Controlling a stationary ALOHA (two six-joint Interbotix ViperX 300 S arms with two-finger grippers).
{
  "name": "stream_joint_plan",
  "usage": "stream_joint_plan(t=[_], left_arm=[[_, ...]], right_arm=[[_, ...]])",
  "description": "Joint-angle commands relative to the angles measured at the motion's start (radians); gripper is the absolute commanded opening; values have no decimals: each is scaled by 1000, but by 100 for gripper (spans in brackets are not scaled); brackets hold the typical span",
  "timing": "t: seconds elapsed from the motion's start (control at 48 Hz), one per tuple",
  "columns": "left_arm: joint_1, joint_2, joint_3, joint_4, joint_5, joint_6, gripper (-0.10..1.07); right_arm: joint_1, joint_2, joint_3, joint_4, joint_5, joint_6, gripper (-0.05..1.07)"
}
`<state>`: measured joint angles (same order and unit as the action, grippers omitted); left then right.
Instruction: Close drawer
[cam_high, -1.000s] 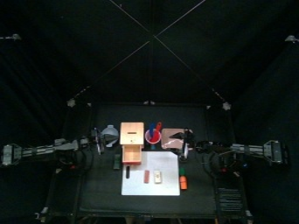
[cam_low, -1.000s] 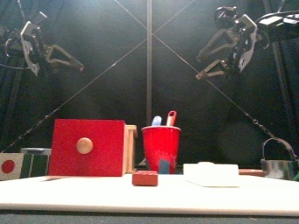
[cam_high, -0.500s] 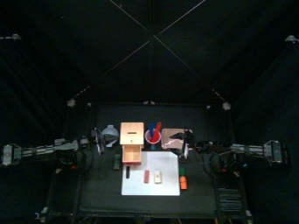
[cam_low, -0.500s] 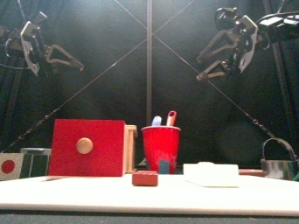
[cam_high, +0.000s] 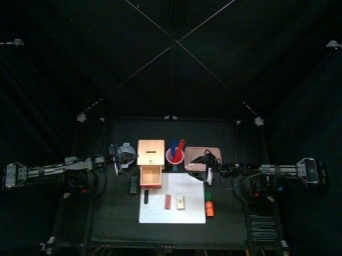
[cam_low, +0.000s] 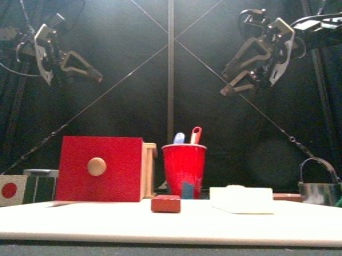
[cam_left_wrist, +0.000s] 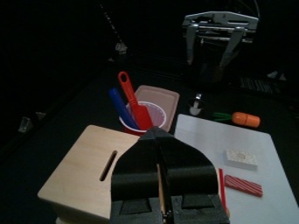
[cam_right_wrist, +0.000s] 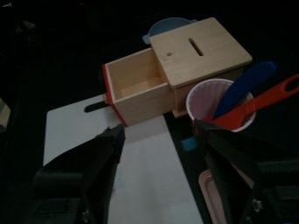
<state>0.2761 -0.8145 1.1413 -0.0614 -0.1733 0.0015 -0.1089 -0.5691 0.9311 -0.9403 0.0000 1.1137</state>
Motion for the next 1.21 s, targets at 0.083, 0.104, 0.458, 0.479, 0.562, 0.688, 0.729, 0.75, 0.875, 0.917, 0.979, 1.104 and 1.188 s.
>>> stream_joint_plan(t=[0.083,0.104,0.458,0.479,0.562,0.688,0.729,0.75,0.875,0.917,0.979,1.104,1.188], left_arm=[[-3,37,-57,-3,-5,0,16],[-2,40,-58,-2,-5,0,17],[-3,43,-67,-5,-38,-2,48],[-2,43,-67,-5,-40,-2,50],[3,44,-69,-6,-41,-3,54],[23,61,-81,-5,-40,-3,54],[37,72,-92,-8,-35,-3,54],[46,78,-100,-9,-31,-3,54],[104,127,-158,-34,21,-2,54],[121,146,-183,-40,55,-2,54],[149,175,-219,-44,107,0,54],[204,233,-291,-44,225,2,54],[235,270,-339,-43,288,5,54]], right_arm=[[6,-5,-26,0,-6,-2,75],[6,-5,-26,0,-6,-2,72],[12,-11,-26,-5,-18,-3,36],[12,-11,-26,-5,-21,-3,36],[12,-9,-29,-5,-37,-3,36],[12,2,-35,-3,-67,-3,36],[15,8,-35,-3,-80,-3,36],[17,12,-37,-2,-86,-3,36],[28,51,-48,0,-127,-3,36],[34,66,-54,2,-133,-2,36],[48,92,-64,3,-141,-2,36],[74,155,-97,3,-144,-2,36],[87,196,-123,3,-144,-3,36]])
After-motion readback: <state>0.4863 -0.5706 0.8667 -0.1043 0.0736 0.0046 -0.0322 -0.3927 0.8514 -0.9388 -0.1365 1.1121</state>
